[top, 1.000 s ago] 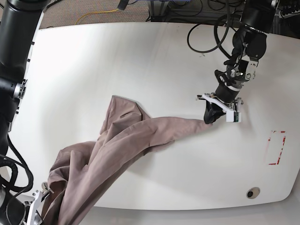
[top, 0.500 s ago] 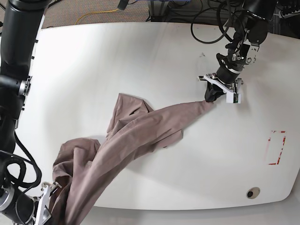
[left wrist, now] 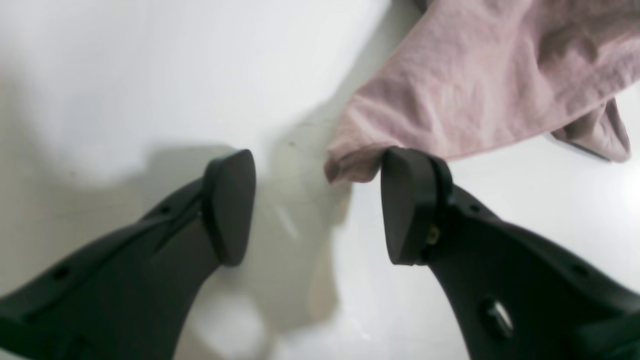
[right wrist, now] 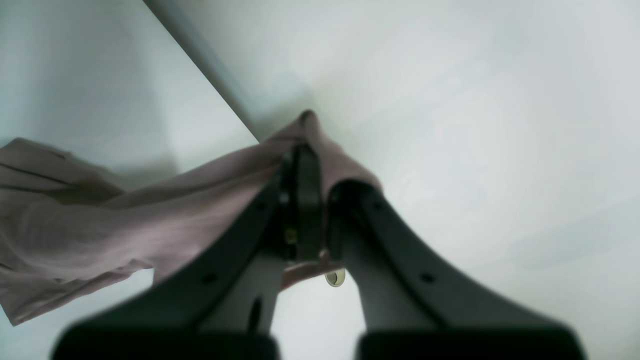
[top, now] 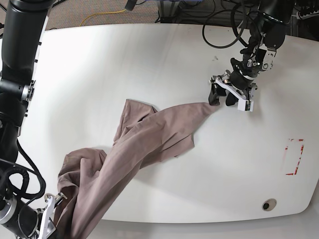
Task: Fold the T-shirt properly
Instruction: 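Pull the grasped sleeve with the left gripper away from the right gripper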
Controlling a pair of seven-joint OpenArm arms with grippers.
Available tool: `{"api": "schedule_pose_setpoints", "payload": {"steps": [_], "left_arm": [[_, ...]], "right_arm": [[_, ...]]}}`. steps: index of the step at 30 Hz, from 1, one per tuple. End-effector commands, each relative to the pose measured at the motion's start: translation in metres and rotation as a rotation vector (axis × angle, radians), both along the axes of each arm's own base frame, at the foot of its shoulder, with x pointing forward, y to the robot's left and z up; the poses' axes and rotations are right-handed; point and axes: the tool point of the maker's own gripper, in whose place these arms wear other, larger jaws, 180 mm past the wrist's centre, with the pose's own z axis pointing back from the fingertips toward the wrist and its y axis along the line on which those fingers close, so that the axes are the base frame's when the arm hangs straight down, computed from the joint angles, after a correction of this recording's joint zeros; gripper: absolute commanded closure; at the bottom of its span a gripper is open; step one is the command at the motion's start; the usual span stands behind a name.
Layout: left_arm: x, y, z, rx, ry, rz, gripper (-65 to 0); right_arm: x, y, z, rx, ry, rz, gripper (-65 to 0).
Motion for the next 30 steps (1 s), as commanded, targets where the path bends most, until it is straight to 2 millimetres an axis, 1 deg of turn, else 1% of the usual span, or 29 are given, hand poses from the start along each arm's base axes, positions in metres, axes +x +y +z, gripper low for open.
{"api": "schedule_pose_setpoints", "payload": {"steps": [1,2,6,10,11,13,17,21,23,27,30], "left_arm": [[0.009,-0.001,0.019,-0.001,-0.06,-0.023,-37.5],[0.007,-0.006,0.018,-0.003,-0.057,-0.047,-37.5],[0.014,-0.034,0.026,-0.012,-0.069,-0.167,-37.5],[0.018,-0.048,0.027,-0.01,-0.072,-0.215,-37.5],[0.02,-0.049,0.029,-0.006,-0.08,-0.22,-37.5],[0.026,-0.045,0.027,0.026,-0.083,-0.222,-37.5],[0.027,-0.042,0.018,0.062,-0.069,-0.228,-37.5],[0.033,-0.039,0.017,0.069,-0.068,-0.223,-37.5],[0.031,-0.037,0.01,0.083,-0.032,-0.231,-37.5],[0.03,-0.037,0.007,0.098,0.001,-0.248,-37.5],[0.025,-0.04,0.006,0.099,0.015,-0.28,-37.5]], "right_arm": [[-0.004,-0.001,0.023,0.014,-0.065,0.008,0.0],[-0.004,-0.001,0.023,0.014,-0.065,0.008,0.0],[-0.004,-0.001,0.023,0.014,-0.065,0.008,0.0],[-0.007,0.001,0.025,0.006,-0.079,0.012,0.0],[-0.007,0.002,0.026,0.005,-0.081,0.014,0.0],[-0.007,0.002,0.026,0.005,-0.081,0.014,0.0],[-0.007,0.001,0.026,0.003,-0.081,0.012,0.0],[-0.007,-0.001,0.026,0.005,-0.08,0.009,0.0],[-0.007,0.0,0.026,0.004,-0.081,0.009,0.0],[-0.007,0.0,0.025,0.004,-0.079,0.009,0.0],[-0.007,0.0,0.025,0.005,-0.079,0.011,0.0]]}}
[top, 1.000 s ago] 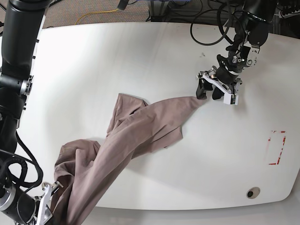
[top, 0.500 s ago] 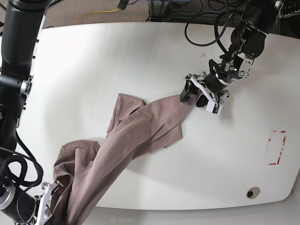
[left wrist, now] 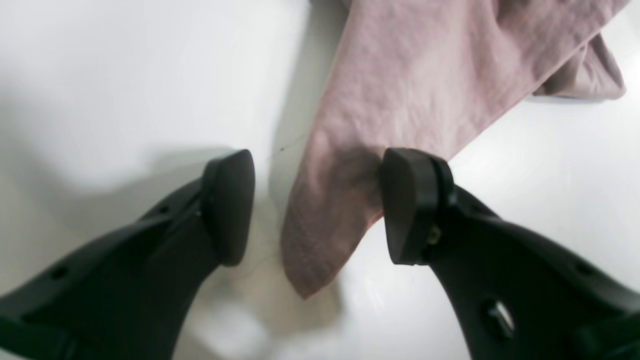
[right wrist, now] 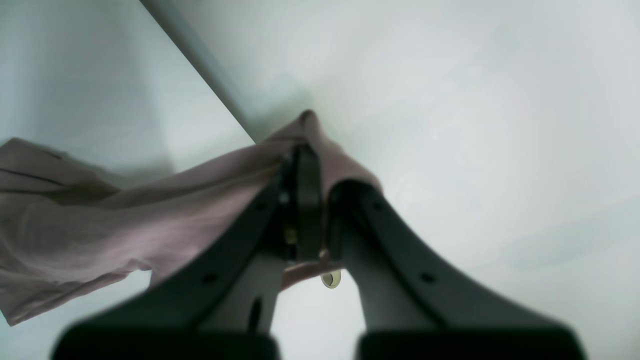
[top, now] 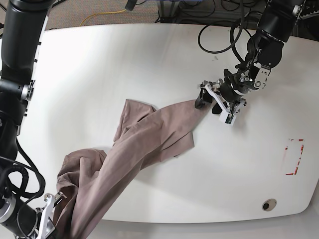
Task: Fold the T-shirt properly
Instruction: 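Pull the grasped sleeve with the left gripper away from the right gripper, then lift and stretch the shirt between both grippers, then lay it flat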
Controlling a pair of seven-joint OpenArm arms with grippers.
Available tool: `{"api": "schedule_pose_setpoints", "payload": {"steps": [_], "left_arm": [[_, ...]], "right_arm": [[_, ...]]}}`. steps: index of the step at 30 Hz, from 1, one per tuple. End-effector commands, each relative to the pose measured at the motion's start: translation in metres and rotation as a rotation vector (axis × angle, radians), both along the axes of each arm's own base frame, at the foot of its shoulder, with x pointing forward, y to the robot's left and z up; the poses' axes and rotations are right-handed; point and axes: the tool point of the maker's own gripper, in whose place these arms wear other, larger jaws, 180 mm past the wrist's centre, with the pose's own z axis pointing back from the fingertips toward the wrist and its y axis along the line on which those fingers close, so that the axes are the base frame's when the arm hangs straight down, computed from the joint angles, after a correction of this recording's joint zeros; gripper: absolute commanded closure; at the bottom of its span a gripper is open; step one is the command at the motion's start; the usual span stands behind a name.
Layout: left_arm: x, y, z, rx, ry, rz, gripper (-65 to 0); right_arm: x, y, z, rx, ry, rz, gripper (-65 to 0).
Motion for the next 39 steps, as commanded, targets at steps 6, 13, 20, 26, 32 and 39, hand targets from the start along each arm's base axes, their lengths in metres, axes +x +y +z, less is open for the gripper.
{"api": "schedule_pose_setpoints", "payload": {"steps": [6,13,20,26,32,39], "left_arm": [[-0.01,-0.012,0.006,-0.006,0.01,-0.126,-37.5],[-0.013,-0.005,-0.003,0.064,0.023,-0.143,-35.0],[-0.012,0.016,-0.023,0.185,0.039,-0.138,0.0],[0.009,0.034,0.002,0.169,-0.03,-0.064,0.0],[0.036,0.056,0.062,0.154,-0.181,0.014,0.0],[0.055,0.096,0.127,0.211,-0.325,0.076,0.0]], "right_arm": [[-0.004,0.001,0.022,0.015,-0.062,0.012,0.0],[-0.003,-0.001,0.022,0.013,-0.063,0.006,0.0],[0.002,-0.014,0.022,-0.017,-0.076,-0.069,0.0],[0.005,-0.018,0.017,-0.024,-0.066,-0.09,0.0],[0.006,-0.031,0.024,-0.008,-0.105,-0.133,0.0],[0.011,-0.034,0.028,-0.03,-0.134,-0.182,0.0]]}}
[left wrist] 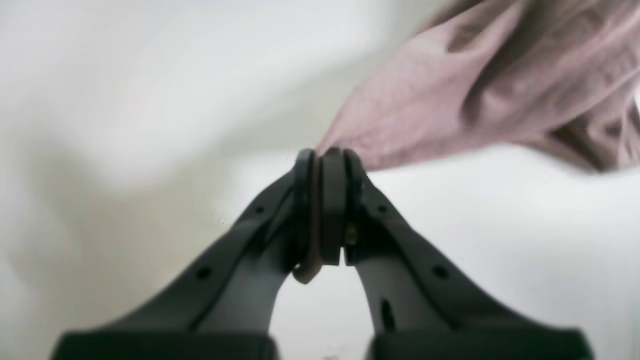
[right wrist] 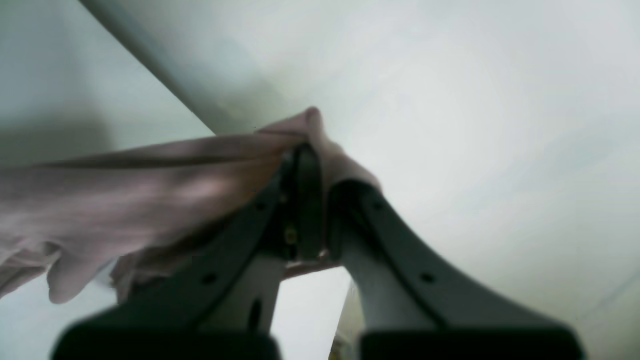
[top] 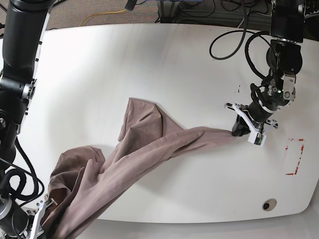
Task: Fold the T-shirt properly
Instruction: 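Lift and stretch the shirt between both grippers, then lay it flat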
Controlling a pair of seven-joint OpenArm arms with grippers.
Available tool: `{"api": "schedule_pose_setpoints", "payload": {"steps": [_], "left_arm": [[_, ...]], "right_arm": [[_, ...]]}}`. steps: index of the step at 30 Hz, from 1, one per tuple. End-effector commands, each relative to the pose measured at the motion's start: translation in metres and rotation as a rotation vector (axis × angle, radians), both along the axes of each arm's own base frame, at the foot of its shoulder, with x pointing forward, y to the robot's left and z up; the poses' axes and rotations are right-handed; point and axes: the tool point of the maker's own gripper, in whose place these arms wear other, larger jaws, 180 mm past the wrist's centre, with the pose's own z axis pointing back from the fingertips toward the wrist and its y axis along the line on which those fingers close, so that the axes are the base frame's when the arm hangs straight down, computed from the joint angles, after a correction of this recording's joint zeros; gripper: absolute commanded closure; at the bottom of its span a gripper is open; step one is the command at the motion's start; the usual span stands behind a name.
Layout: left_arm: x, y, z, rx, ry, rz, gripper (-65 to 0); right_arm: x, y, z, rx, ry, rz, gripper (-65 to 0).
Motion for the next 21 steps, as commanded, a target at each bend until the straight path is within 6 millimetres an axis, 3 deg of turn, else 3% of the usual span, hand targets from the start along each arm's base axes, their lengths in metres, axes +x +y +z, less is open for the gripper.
{"api": "schedule_pose_setpoints", "payload": {"steps": [1,6,12,15,18,21], "left_arm": [[0.014,0.014,0.049,0.048,-0.129,-0.014,0.0],[0.024,0.031,0.109,0.118,-0.276,-0.027,0.0],[0.036,0.055,0.173,0.164,-0.391,0.042,0.0],[0.041,0.065,0.221,0.192,-0.468,0.083,0.0],[0.041,0.079,0.261,0.204,-0.536,0.136,0.0],[0.043,0.09,0.314,0.211,-0.627,0.182,-0.7]], "right_arm": [[-0.001,0.007,0.026,0.009,-0.086,0.014,0.0],[0.001,-0.001,0.042,-0.016,-0.13,-0.046,0.0],[0.007,0.004,0.05,-0.022,-0.142,-0.058,0.0],[0.011,0.008,0.058,-0.051,-0.143,-0.058,0.0],[0.015,0.002,0.066,-0.038,-0.145,-0.071,0.0],[0.023,-0.005,0.079,-0.012,-0.148,-0.082,0.0]]}}
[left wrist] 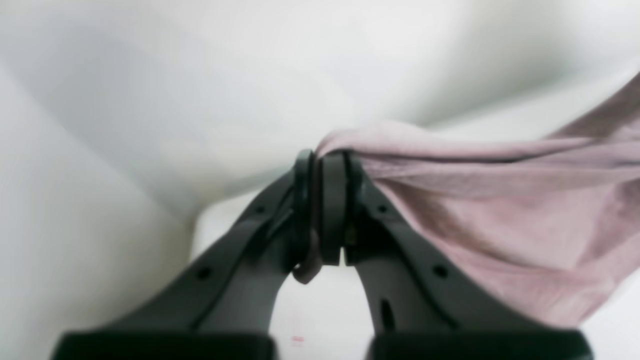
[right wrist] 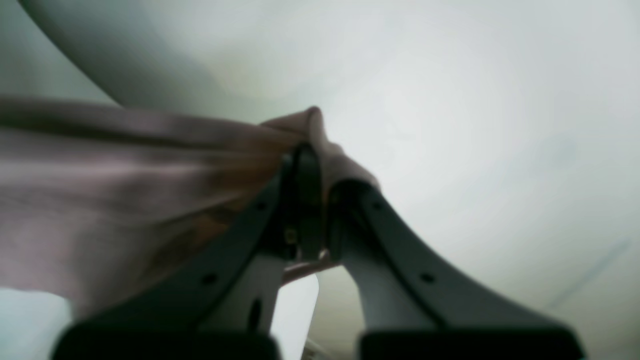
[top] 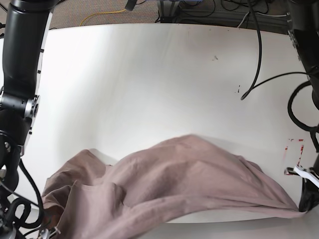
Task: Fold the T-shirt properly
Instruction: 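Lift and stretch the shirt between both grippers, then lay it flat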
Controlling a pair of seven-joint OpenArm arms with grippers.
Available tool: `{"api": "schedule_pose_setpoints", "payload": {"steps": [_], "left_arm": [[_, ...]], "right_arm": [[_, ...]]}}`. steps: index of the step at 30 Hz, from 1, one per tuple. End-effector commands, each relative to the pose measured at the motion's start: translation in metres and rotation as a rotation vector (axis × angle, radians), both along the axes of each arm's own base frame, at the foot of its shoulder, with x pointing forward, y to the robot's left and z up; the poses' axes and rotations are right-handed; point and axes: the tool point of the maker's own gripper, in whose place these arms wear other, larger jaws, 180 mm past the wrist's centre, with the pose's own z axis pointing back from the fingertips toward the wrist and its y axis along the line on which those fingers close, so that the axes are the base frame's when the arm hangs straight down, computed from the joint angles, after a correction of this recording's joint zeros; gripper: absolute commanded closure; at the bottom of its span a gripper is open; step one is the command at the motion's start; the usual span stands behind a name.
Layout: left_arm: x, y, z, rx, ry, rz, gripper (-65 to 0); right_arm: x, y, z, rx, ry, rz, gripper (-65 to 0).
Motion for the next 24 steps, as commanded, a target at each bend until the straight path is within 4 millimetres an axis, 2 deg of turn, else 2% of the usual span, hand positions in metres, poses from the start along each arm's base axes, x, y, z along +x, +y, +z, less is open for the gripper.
{"api": "schedule_pose_setpoints", "payload": {"steps": [1,4,6,12,15,17,18,24], "left_arm": [[-0.004,0.006,0.049,0.025,-0.111,0.013,-1.1],[-0.008,0.011,0.083,0.084,-0.163,0.023,-1.4],[-0.011,0.014,0.098,0.096,-0.194,0.028,-1.4],[-0.005,0.024,0.092,0.086,-0.159,0.043,-1.4],[-0.002,0.026,0.066,0.082,-0.097,0.046,-1.4],[-0.002,0.026,0.054,0.084,-0.068,0.042,-1.3],[-0.001,0.025,0.042,0.09,-0.04,0.037,-1.3],[-0.007,0.022,-0.017,0.135,0.099,0.001,-1.1]], "right_arm": [[0.003,-0.015,0.033,0.037,-0.061,-0.022,0.0],[0.01,-0.023,0.037,0.066,-0.05,-0.026,0.0],[0.013,-0.027,0.035,0.082,-0.038,-0.033,0.0],[0.024,-0.035,0.007,0.108,0.045,-0.049,0.0],[0.025,-0.049,-0.023,0.147,0.099,-0.077,0.0],[0.025,-0.053,-0.038,0.165,0.123,-0.082,0.0],[0.025,-0.055,-0.051,0.172,0.149,-0.088,0.0],[0.023,-0.056,-0.12,0.176,0.28,-0.101,0.0]]}}
